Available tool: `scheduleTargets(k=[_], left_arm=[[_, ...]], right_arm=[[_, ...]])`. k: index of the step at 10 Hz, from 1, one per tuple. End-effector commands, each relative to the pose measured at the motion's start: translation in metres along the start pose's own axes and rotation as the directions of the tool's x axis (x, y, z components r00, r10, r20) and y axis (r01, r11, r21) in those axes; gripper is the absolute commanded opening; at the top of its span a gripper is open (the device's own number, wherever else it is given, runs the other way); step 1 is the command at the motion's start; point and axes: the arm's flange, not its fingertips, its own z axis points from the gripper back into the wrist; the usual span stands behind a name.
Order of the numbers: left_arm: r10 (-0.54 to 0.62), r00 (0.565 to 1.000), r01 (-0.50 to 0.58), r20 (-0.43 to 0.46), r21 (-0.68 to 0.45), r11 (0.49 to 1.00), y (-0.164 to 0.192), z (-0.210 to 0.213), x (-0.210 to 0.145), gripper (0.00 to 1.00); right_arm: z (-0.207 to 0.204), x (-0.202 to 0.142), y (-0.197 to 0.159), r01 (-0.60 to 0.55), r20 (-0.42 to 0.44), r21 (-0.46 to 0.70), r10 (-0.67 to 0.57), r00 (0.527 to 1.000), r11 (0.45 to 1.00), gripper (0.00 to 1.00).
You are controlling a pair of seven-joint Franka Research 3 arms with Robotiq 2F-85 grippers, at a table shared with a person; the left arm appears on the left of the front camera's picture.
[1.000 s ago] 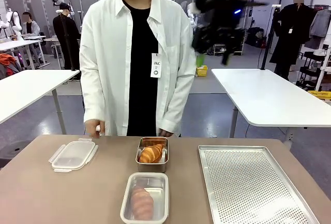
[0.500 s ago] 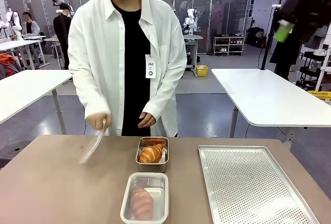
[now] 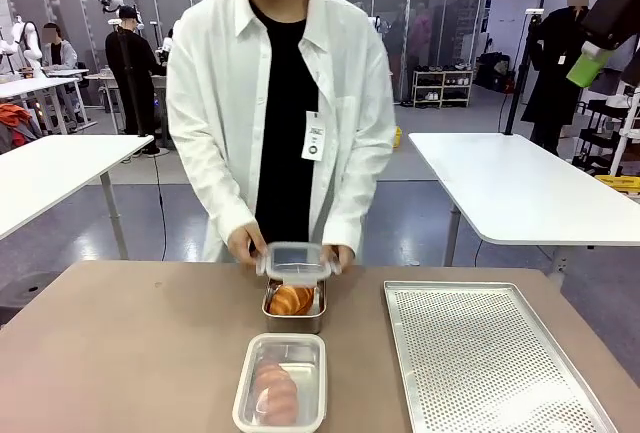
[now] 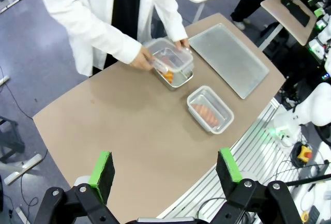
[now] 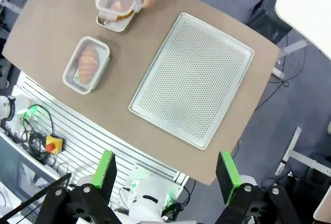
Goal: Place the bread into the airtight container.
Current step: Pick up a Butter Roll and place it into an empty Airtight Container.
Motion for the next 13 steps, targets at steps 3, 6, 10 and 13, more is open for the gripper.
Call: scheduleTargets(k=[3,6,10,13], left_arm=[[-0.008,1.000,0.009,0.002,-0.007,1.000,-0.0014,0.0001,0.0005,1.00],[-0.008,1.000,0.009,0.002,-0.007,1.000,-0.0014,0.0001,0.0005,1.00],[-0.008,1.000,0.009,0.002,-0.007,1.000,-0.0014,0.0001,0.0005,1.00],[-0.008,1.000,0.009,0.002,-0.007,1.000,-0.0014,0.0001,0.0005,1.00]], right_arm=[[0.0011,0.0031,-0.0011,0.001,-0.005,0.008,-0.001,1.000,1.000,0.96],[0.0011,0.0031,-0.0011,0.001,-0.005,0.008,-0.001,1.000,1.000,0.96],[0.0011,0.0031,-0.0011,0.001,-0.005,0.008,-0.001,1.000,1.000,0.96],[0.0011,0.0031,-0.0011,0.001,-0.005,0.008,-0.001,1.000,1.000,0.96]])
